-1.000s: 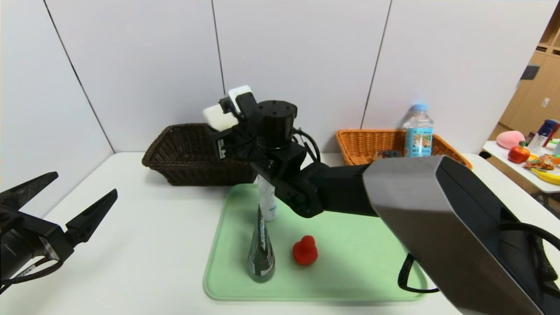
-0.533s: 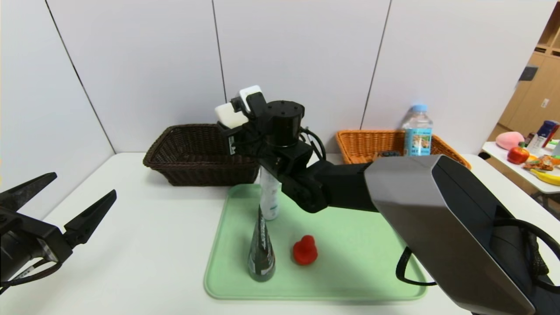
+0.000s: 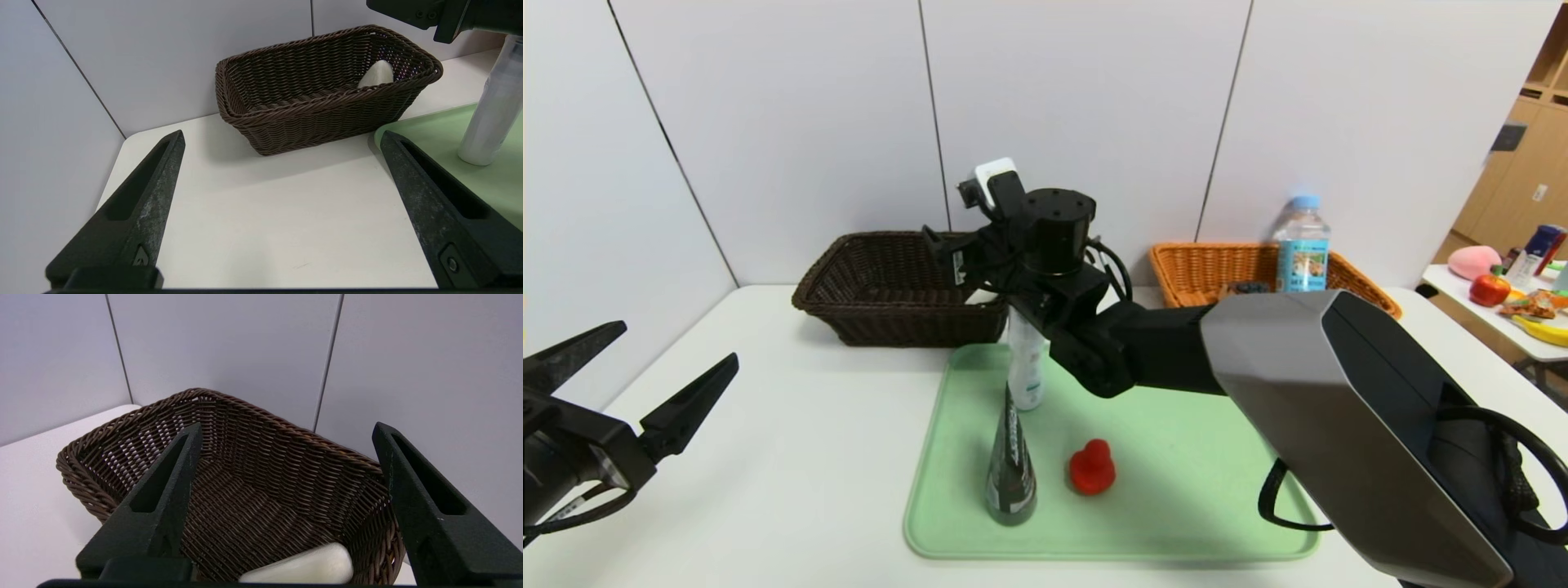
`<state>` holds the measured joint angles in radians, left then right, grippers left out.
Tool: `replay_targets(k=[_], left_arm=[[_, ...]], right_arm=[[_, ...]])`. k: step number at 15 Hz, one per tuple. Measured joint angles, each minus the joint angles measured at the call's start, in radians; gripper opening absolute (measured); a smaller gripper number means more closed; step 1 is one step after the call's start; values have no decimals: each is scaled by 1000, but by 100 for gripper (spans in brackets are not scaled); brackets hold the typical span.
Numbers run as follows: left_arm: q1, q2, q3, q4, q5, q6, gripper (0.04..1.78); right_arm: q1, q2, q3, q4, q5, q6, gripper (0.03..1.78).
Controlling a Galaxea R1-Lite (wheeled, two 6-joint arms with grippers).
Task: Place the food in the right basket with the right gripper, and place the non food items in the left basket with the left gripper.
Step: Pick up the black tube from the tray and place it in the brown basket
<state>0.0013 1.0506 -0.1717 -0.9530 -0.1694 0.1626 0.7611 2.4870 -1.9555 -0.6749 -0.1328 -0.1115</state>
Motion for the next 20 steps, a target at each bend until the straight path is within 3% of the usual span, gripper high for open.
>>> replay_targets(k=[4, 11, 13, 15, 18, 20], left_arm=[[0, -13, 14, 0, 0, -4, 169], [0, -48, 70, 0, -3, -54, 169], [0, -50, 59, 0, -14, -55, 169], [0, -50, 39, 3, -15, -54, 169], [0, -48, -29, 58, -15, -54, 169], [0, -45, -60, 93, -14, -53, 169]], right_arm=[[-2, -16, 2, -48, -3, 0, 156], [-22, -132, 4, -44, -4, 6, 165], [-37, -168, 10, -37, -22, 6, 166], [-87, -216, 50, -11, -61, 3, 167], [-184, -350, 232, 4, -64, -1, 168], [-280, -462, 384, 6, -63, -28, 169]])
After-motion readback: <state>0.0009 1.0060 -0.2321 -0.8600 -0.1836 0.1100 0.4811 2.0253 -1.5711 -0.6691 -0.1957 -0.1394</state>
